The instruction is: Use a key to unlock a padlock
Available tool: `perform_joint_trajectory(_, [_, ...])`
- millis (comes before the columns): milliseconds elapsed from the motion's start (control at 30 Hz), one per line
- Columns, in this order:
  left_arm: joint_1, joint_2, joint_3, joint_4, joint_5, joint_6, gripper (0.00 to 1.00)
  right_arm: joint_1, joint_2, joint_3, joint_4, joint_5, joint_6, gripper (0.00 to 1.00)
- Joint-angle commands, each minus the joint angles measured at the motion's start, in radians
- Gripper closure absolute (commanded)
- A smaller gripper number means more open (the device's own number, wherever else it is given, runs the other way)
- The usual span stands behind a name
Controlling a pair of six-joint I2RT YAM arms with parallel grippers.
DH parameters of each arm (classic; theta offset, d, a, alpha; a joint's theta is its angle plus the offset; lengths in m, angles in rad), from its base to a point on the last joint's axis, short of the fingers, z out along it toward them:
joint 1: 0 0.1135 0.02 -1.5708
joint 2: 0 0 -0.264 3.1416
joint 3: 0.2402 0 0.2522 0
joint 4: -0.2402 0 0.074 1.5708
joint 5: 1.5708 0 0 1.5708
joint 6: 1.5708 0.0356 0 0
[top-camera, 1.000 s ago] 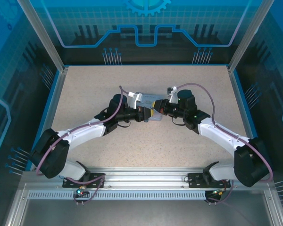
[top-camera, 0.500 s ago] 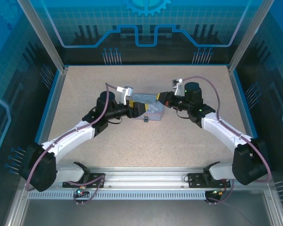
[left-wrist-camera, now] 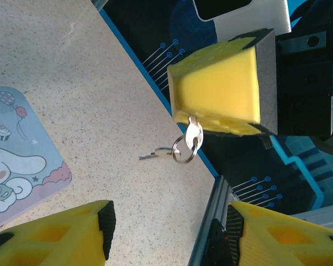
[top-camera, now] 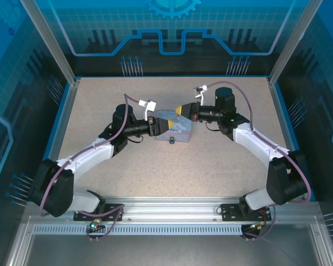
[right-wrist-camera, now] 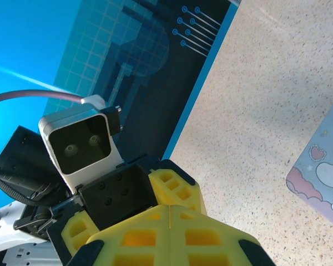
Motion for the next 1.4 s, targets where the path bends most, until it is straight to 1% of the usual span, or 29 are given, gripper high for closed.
perform_joint_trajectory(0, [0.007,0.025,0.018,0.109,0.054,-0.056,0.45,0.02,0.018,0.037,0.02,-0.038,0.001,1.0])
perform_joint_trajectory(167, [0.008,0.054,0.028,0.159,0.061,-0.094,0.47,0.04,0.027,0.038,0.02,-0.032,-0.001,1.0])
perform_joint_trajectory(400, [0.007,0.079,0.03,0.211,0.071,-0.132,0.56,0.053,0.032,0.042,0.014,-0.023,-0.007,1.0])
perform_joint_trajectory(500, [0.008,0.081,0.028,0.222,0.071,-0.14,0.63,0.058,0.035,0.044,0.011,-0.025,-0.011,1.0])
perform_joint_trajectory(600, [0.007,0.084,0.026,0.229,0.071,-0.146,0.67,0.062,0.038,0.049,0.009,-0.029,-0.015,1.0])
perform_joint_trajectory(800, [0.008,0.084,0.027,0.232,0.074,-0.146,0.83,0.064,0.04,0.056,-0.004,-0.022,-0.025,1.0])
perform_joint_trajectory(967, [0.007,0.081,0.016,0.236,0.075,-0.148,0.92,0.064,0.046,0.069,-0.008,-0.013,-0.017,1.0])
perform_joint_trajectory(1033, [0.008,0.082,0.012,0.239,0.075,-0.149,1.0,0.066,0.052,0.076,-0.003,-0.013,-0.008,1.0])
perform_joint_trajectory(1067, [0.007,0.082,0.01,0.245,0.074,-0.151,1.0,0.064,0.054,0.08,-0.003,-0.01,-0.004,1.0])
perform_joint_trajectory(1100, [0.007,0.084,0.007,0.251,0.072,-0.155,1.0,0.064,0.053,0.083,-0.001,-0.005,0.002,0.92])
perform_joint_trajectory(1133, [0.007,0.084,0.005,0.256,0.068,-0.159,1.0,0.062,0.05,0.084,-0.001,0.003,0.006,0.8])
perform_joint_trajectory(1233, [0.006,0.084,-0.004,0.277,0.049,-0.182,1.0,0.045,0.022,0.069,0.001,0.05,0.017,0.55])
perform_joint_trajectory(1300, [0.007,0.082,-0.011,0.282,0.025,-0.197,1.0,0.028,-0.002,0.048,0.007,0.078,0.023,0.52])
perform_joint_trajectory(1367, [0.006,0.085,-0.016,0.293,0.001,-0.227,1.0,0.009,-0.031,0.01,0.029,0.101,0.028,0.51])
